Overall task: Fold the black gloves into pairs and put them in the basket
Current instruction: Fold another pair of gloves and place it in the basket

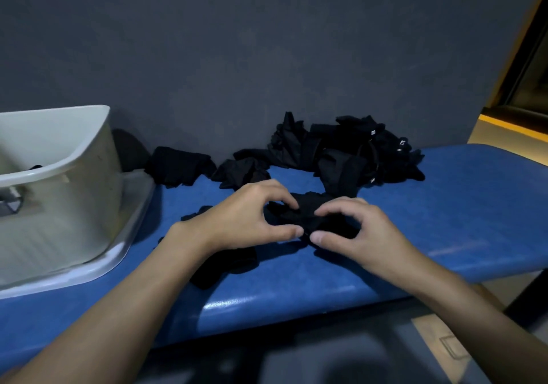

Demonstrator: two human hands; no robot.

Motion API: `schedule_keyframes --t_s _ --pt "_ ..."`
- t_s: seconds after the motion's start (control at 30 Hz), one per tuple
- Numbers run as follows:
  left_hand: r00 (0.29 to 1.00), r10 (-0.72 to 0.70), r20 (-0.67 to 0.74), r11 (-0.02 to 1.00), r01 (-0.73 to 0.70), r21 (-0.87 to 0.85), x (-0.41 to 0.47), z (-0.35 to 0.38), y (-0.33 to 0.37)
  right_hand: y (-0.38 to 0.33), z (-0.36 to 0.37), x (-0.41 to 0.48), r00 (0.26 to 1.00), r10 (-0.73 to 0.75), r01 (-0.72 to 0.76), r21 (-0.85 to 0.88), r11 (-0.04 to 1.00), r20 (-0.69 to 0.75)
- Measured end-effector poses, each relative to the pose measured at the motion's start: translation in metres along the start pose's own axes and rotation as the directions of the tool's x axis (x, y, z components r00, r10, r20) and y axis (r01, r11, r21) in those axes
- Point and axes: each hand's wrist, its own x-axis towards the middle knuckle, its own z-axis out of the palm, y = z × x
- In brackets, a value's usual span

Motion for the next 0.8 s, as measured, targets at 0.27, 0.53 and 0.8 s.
schedule_keyframes --t_s 0.27,0.53,0.8 --pt "0.988 -0.084 0.13 0.98 0.058 0.191 -0.008 0.004 0.001 0.006 0.001 -0.001 0.997 0.008 -0.002 -0.071 0.997 0.079" --pt "0.994 -0.107 -0.017 0.988 0.108 0.114 -0.007 -0.009 -0.012 -0.003 0.0 0.023 0.999 0.001 -0.003 0.064 0.998 0.042" --pt "0.942 -0.288 -0.174 0.895 0.329 0.3 -0.012 -0.033 -0.055 -0.017 0.038 0.095 0.983 0.0 0.002 -0.013 1.0 0.185"
